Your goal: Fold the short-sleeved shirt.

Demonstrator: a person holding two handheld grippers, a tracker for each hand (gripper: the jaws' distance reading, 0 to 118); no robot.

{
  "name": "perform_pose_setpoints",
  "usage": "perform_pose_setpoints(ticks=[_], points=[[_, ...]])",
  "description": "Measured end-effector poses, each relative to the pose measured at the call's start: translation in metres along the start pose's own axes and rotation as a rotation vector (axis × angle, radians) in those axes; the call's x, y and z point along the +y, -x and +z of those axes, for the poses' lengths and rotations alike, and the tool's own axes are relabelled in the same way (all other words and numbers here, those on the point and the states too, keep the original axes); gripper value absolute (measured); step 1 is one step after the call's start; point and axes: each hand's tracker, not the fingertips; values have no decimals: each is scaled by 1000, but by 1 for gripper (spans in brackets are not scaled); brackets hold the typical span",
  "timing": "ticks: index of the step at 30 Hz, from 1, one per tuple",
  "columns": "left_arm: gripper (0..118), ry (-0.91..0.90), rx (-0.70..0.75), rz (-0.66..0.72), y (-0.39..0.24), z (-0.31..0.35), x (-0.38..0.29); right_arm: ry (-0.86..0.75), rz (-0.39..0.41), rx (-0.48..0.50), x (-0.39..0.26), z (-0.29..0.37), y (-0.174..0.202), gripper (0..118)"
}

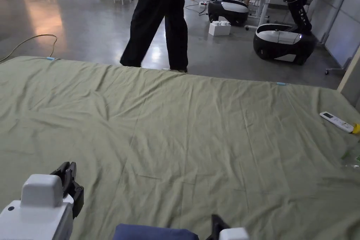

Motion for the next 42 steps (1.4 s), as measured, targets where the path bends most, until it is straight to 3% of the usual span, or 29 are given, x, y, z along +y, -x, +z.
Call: perform_pose_setpoints(ticks=[4, 8, 12, 14, 15, 16, 17, 21, 25, 28, 32, 33, 35, 40, 42], points=[[6, 87, -29, 29, 9, 6, -21, 115, -27, 55, -27, -27, 33, 1], [6, 172, -51, 73, 17, 12, -43, 149, 7, -3, -51, -53, 43, 1], [8, 316, -164, 164, 23, 6, -58, 170, 23, -46, -74, -66, 41, 1], [26, 418, -232, 239, 28, -5, -63, 177, 29, -56, -77, -65, 40, 1], [42, 463, -266, 294, 31, -11, -66, 178, 29, -59, -78, -65, 39, 1], [66, 493, -294, 344, 34, -17, -69, 175, 31, -63, -79, -65, 38, 1], [77, 533, -334, 396, 37, -26, -73, 174, 32, -64, -78, -65, 38, 1], [82, 657, -522, 554, 45, -59, -89, 175, 23, -61, -79, -64, 37, 1], [87, 789, -653, 601, 38, -88, -104, 172, 29, -61, -81, -64, 36, 1], [87, 880, -735, 579, 26, -102, -115, 171, 30, -61, -82, -65, 37, 1], [84, 886, -841, 699, 23, -115, -129, 168, 30, -62, -83, -63, 37, 1], [79, 883, -837, 729, 23, -119, -131, 167, 31, -62, -84, -63, 37, 1], [59, 905, -824, 763, 22, -124, -137, 163, 29, -61, -86, -64, 37, 1], [35, 897, -831, 811, 27, -118, -149, 160, 33, -55, -87, -63, 36, 1], [32, 884, -844, 855, 30, -116, -154, 156, 38, -52, -87, -62, 37, 1]])
